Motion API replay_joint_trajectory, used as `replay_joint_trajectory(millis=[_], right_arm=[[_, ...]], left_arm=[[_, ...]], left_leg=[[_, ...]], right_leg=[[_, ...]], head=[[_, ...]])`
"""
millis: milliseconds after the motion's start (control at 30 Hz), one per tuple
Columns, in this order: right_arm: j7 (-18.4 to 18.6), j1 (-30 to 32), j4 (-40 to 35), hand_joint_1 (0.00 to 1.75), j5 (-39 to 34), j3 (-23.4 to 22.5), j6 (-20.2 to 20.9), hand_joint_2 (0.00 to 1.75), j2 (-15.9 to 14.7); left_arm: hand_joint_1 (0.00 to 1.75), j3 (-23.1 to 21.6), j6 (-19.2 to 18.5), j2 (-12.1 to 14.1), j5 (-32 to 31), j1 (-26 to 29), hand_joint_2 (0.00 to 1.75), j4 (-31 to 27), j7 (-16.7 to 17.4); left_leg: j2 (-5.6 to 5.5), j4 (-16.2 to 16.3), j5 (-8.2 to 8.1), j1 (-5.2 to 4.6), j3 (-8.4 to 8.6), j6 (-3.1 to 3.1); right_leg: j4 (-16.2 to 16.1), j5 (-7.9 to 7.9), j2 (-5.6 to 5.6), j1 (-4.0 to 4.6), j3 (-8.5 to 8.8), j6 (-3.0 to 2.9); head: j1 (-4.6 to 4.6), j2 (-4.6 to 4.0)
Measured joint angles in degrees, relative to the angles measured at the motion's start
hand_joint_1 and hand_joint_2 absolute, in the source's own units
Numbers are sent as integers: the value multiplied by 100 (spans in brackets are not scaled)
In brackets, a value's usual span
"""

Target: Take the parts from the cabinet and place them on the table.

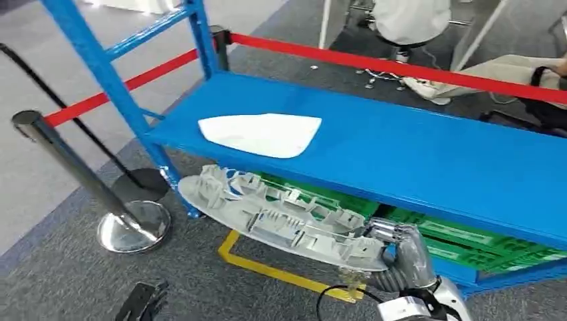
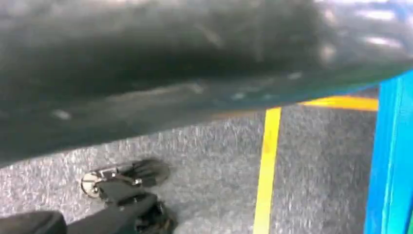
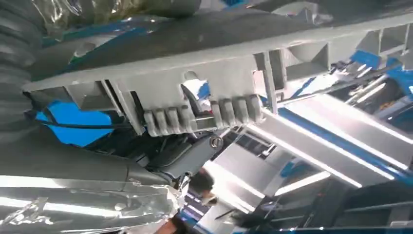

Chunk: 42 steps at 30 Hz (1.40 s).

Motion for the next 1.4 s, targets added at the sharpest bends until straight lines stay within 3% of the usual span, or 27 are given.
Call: replay_joint_trajectory(millis=[33,100,167,200,233,300,400,467,500,567,600,633,700,733,767,800,900,933,967,1000,1067,1100,1167,1200,1233,1267,1400], right_arm=[[0,2,4,164,-20,0,20,175,0],[-2,2,9,164,-44,2,46,175,0],[-2,2,9,164,-48,2,72,175,0],[-2,0,9,164,-68,4,94,175,0],[-11,3,13,164,-90,7,103,175,0],[-20,-2,11,164,-114,13,105,175,0],[-20,-7,11,164,-114,13,105,175,0],[-22,-13,11,164,-116,13,105,175,0],[-26,-11,11,164,-120,13,105,175,0],[-24,-9,13,164,-120,13,111,175,0],[-24,-8,28,164,-125,13,125,175,0],[-26,-8,39,164,-144,15,142,175,0],[-30,-9,44,164,-199,24,187,175,0],[-35,-12,44,164,-223,26,203,175,0],[-46,-11,44,164,-230,26,205,175,2],[-59,-21,44,164,-236,26,205,175,2],[-72,-43,55,164,-247,63,236,175,18],[-79,-61,63,164,-260,76,257,175,24],[-101,-67,81,164,-282,90,289,175,35],[-118,-62,101,164,-315,94,315,175,44],[-146,-61,157,164,-354,133,375,175,61],[-160,-56,197,164,-359,153,402,175,66],[-181,-54,271,164,-363,192,415,175,68],[-190,-54,302,164,-363,219,415,175,68],[-201,-56,328,164,-361,232,415,175,70],[-208,-62,354,164,-363,238,415,175,76],[-214,-83,413,164,-369,258,415,175,101]], left_arm=[[0,0,0,0,2,7,0,0,2],[0,-9,0,0,11,16,0,0,7],[0,-13,11,0,18,11,0,0,9],[0,-20,11,0,37,8,0,0,7],[0,-28,18,0,53,-5,0,0,7],[0,-44,26,7,57,4,0,0,7],[0,-48,28,24,57,46,0,0,7],[0,-57,37,26,57,50,0,0,7],[0,-59,44,24,59,34,0,0,7],[0,-61,68,24,59,37,0,0,7],[0,-61,83,26,66,52,0,0,7],[0,-61,90,35,72,64,0,0,7],[0,-61,98,63,89,70,0,0,-2],[0,-61,101,74,105,70,0,0,-9],[0,-61,101,85,114,61,0,0,-13],[0,-61,101,96,116,57,0,-2,-26],[0,-61,120,151,118,157,0,0,-44],[0,-61,147,162,118,186,0,0,-63],[0,-61,162,168,131,190,0,0,-98],[0,-61,188,186,138,185,0,0,-123],[0,-59,212,225,170,205,0,0,-151],[0,-59,216,243,173,231,0,0,-155],[0,-59,214,273,175,289,0,0,-170],[0,-59,214,280,181,307,0,0,-184],[0,-59,214,284,188,315,0,0,-192],[0,-59,214,286,188,317,0,0,-194],[0,-57,214,334,188,388,0,0,-199]], left_leg=[[-56,2,-2,-20,1,8],[-177,7,-4,-51,13,13],[-318,12,-6,-72,45,11],[-373,16,-11,-70,46,4],[-422,47,-12,-102,-1,-15],[-496,48,21,-54,-51,-74],[-608,51,19,-43,-68,-152],[-159,380,-230,-52,-208,-234],[-53,813,-458,-29,-418,-276],[2,1645,-763,18,-845,-329],[11,1783,-742,43,-931,-348],[22,1649,-590,61,-873,-356],[106,790,-94,58,-431,-337],[270,307,106,47,-167,-313],[464,97,14,-29,-61,-303],[404,66,29,-21,-77,-223],[251,37,32,-44,-101,-115],[201,1,61,0,-68,-68],[149,0,59,5,-67,-47],[96,0,59,3,-72,4],[-43,2,53,-19,-71,23],[-111,3,49,-31,-64,28],[-265,8,43,-45,-37,30],[-348,9,36,-46,-14,21],[-420,13,27,-46,3,7],[-470,21,20,-50,-10,-14],[-701,35,61,7,-104,-169]], right_leg=[[350,-85,20,13,-186,-12],[193,181,37,32,-165,-58],[-790,746,146,50,282,-136],[-1240,871,347,49,472,-180],[-1342,812,461,17,594,-173],[-1360,806,400,52,577,-159],[-1415,827,285,33,609,-216],[-1457,835,149,18,659,-276],[-1455,830,80,18,664,-279],[-1453,817,-47,20,665,-286],[-1451,808,-114,19,667,-283],[-1450,798,-171,19,677,-269],[-1450,769,-288,19,723,-240],[-1451,748,-335,20,753,-218],[-1439,720,-383,69,761,-174],[-1428,702,-410,82,750,-141],[-1471,679,-591,75,808,-63],[-1429,616,-478,43,754,-24],[-1225,478,-212,41,676,-23],[-801,257,-64,39,472,-26],[192,-124,26,44,-42,-21],[415,-134,33,44,-188,-27],[42,248,47,47,-85,-60],[-472,560,84,46,143,-88],[-1025,838,222,43,393,-113],[-1271,809,493,22,518,-147],[-1382,817,353,64,598,-179]], head=[[2,0],[2,0],[2,0],[-2,0],[-9,0],[-9,0],[-11,2],[-66,0],[-55,0],[-59,0],[-66,0],[-63,0],[-66,0],[-68,0],[-63,0],[-72,0],[-70,0],[-61,0],[-37,0],[-15,0],[0,0],[0,0],[2,0],[-2,0],[2,0],[-6,0],[-9,0]])
